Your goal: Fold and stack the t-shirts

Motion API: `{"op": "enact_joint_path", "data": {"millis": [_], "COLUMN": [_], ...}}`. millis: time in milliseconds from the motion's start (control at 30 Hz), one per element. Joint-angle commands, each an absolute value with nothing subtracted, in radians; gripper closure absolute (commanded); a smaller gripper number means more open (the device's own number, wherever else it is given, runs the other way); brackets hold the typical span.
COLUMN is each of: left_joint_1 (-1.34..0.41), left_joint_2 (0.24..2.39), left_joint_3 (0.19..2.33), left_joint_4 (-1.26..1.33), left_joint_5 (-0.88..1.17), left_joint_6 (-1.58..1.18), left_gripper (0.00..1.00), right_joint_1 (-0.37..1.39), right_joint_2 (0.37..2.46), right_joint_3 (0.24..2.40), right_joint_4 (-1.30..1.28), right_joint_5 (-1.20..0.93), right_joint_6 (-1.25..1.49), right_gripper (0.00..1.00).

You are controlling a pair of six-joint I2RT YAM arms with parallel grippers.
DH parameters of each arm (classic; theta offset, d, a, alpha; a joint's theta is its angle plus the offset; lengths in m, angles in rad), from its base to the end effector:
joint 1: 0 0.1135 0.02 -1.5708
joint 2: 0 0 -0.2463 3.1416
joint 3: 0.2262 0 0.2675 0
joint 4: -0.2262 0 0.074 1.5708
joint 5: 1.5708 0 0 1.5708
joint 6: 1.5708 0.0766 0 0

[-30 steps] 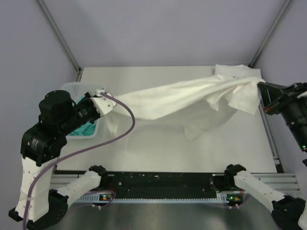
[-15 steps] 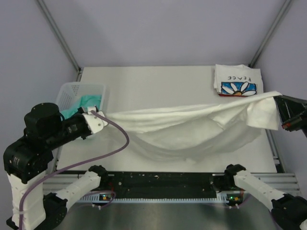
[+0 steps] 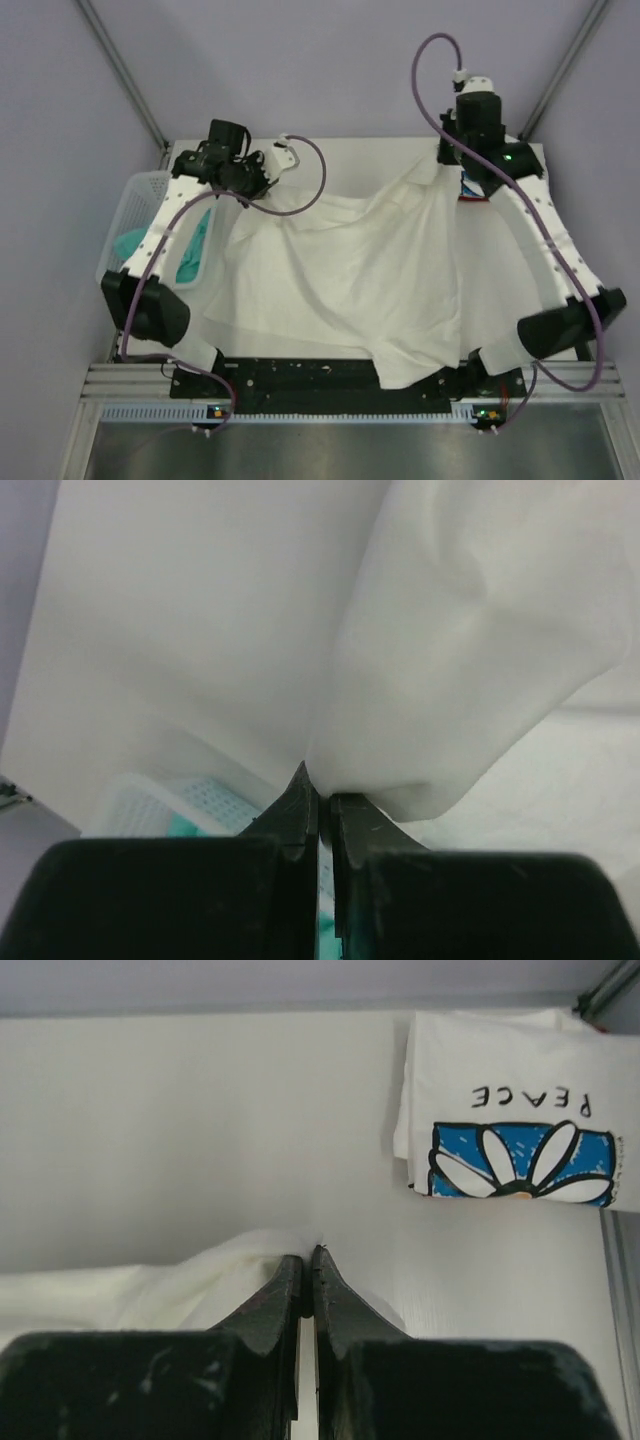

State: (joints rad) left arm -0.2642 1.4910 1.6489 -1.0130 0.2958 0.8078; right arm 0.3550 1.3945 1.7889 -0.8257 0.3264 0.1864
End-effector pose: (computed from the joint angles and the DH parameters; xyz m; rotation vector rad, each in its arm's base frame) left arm 0.3272 -0.1117 0.3481 1.3273 1.9752 -0.1025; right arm 0.3157 0.0908 0.4503 0.0411 1.9776 0.0249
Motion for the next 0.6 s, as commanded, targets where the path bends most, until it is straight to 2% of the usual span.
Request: {"op": "enact_joint_path", "data": {"millis": [0, 100, 200, 233, 267, 400, 433, 500, 533, 567], "left_joint_1": [-0.232, -0.196, -0.172, -0.17, -0.172, -0.17, -0.172, -0.172, -0.172, -0.172], "left_joint_2": [1.713, 1.934, 2.116, 2.175, 2.207, 2.238, 2.235, 2.214, 2.195, 2.169], "left_joint_3": [1.704, 1.889, 2.072, 2.118, 2.143, 2.149, 2.151, 2.16, 2.16, 2.155], "left_joint_4": [-0.839, -0.848, -0.854, -0.848, -0.836, -0.706, -0.686, -0.681, -0.686, -0.698], "left_joint_5": [0.342, 0.331, 0.305, 0.284, 0.256, 0.121, 0.095, 0.084, 0.098, 0.116], "left_joint_6": [0.824, 0.772, 0.709, 0.692, 0.678, 0.62, 0.612, 0.604, 0.604, 0.614], "left_gripper": [1.0, 1.0, 1.0, 0.97, 0.91, 0.49, 0.39, 0.3, 0.29, 0.26], "right_joint_1": [0.269, 0.249, 0.235, 0.227, 0.222, 0.193, 0.19, 0.184, 0.184, 0.183], "right_joint_2": [1.569, 1.742, 1.931, 1.989, 2.034, 2.177, 2.195, 2.213, 2.206, 2.194], "right_joint_3": [1.695, 1.712, 1.836, 1.871, 1.912, 2.04, 2.066, 2.109, 2.126, 2.131], "right_joint_4": [-0.545, -0.428, -0.43, -0.433, -0.437, -0.471, -0.488, -0.556, -0.598, -0.644], "right_joint_5": [0.263, 0.233, 0.21, 0.206, 0.196, 0.175, 0.178, 0.205, 0.227, 0.242], "right_joint_6": [0.186, 0.147, 0.127, 0.13, 0.141, 0.179, 0.186, 0.19, 0.19, 0.186], "right_gripper": [1.0, 1.0, 1.0, 1.0, 1.0, 1.0, 0.85, 0.47, 0.34, 0.25]}}
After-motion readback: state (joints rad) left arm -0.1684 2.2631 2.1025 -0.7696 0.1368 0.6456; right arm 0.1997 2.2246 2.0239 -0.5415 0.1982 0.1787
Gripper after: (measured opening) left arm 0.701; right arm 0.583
